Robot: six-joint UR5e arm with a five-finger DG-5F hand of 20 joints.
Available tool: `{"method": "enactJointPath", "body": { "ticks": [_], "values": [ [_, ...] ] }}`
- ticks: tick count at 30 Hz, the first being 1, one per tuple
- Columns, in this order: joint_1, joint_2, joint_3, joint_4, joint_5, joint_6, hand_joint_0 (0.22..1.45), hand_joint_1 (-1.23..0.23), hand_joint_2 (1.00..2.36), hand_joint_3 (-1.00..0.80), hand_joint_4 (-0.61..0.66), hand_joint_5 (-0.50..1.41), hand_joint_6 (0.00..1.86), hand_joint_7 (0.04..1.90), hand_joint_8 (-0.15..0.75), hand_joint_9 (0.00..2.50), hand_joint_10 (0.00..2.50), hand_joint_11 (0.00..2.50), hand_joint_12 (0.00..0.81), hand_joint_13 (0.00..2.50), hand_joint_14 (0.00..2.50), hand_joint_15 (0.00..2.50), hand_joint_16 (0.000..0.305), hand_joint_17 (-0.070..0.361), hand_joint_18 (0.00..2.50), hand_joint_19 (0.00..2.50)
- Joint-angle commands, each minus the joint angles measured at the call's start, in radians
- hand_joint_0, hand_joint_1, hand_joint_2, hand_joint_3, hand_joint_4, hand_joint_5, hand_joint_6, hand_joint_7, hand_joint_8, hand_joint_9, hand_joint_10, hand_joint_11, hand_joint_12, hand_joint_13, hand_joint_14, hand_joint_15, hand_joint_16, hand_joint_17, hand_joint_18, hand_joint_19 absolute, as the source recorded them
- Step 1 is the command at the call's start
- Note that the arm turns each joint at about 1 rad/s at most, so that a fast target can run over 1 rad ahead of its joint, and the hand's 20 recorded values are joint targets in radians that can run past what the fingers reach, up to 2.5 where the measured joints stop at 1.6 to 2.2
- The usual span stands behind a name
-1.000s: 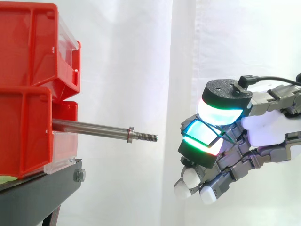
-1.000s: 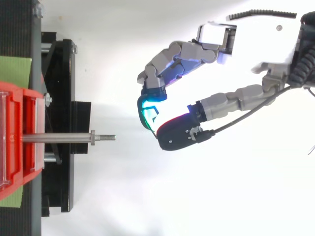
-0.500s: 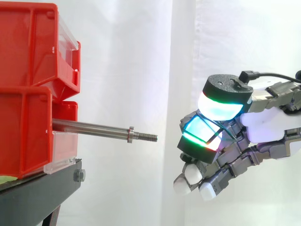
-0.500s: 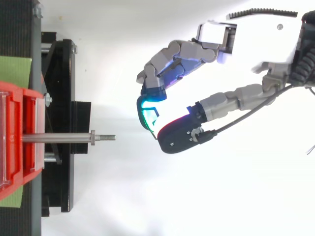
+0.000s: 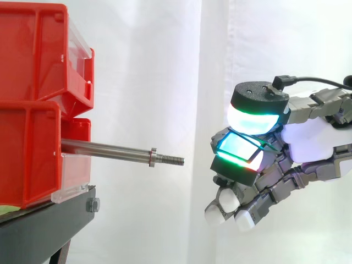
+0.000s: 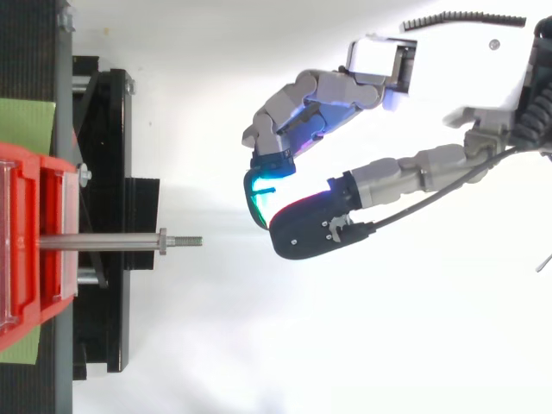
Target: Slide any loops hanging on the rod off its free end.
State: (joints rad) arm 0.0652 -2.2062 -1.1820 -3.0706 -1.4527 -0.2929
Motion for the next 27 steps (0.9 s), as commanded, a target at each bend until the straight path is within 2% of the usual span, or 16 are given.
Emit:
{"method": "enactJointPath", "body": {
  "ticks": [1,7,12,21,27],
  "values": [
    [-0.001,0.000,0.005,0.000,0.002,0.000,0.54,-0.74,1.02,-0.08,0.09,-0.13,0.89,1.07,0.275,0.74,0.02,0.41,0.348,0.45,0.01,0.21,0.049,0.111,0.45,0.33],
    [-0.002,0.000,0.022,-0.031,0.000,0.000,0.55,-0.75,1.02,-0.23,0.12,-0.14,0.89,1.04,0.258,0.72,0.02,0.43,0.334,0.44,0.01,0.20,0.047,0.106,0.45,0.35],
    [-0.005,0.000,0.027,-0.046,-0.003,0.000,0.55,-0.66,1.01,-0.36,0.12,-0.13,0.88,1.02,0.257,0.73,0.02,0.42,0.332,0.44,0.01,0.20,0.047,0.107,0.45,0.34],
    [-0.005,0.000,0.027,-0.046,-0.003,0.000,0.55,-0.53,1.01,-0.40,0.12,-0.13,0.87,1.01,0.258,0.74,0.02,0.42,0.330,0.45,0.01,0.21,0.046,0.105,0.45,0.35],
    [-0.007,0.000,0.028,-0.046,-0.005,0.000,0.55,-0.51,1.01,-0.37,0.12,-0.12,0.87,1.04,0.260,0.75,0.02,0.42,0.330,0.44,0.01,0.20,0.046,0.104,0.43,0.36]
  ]
}}
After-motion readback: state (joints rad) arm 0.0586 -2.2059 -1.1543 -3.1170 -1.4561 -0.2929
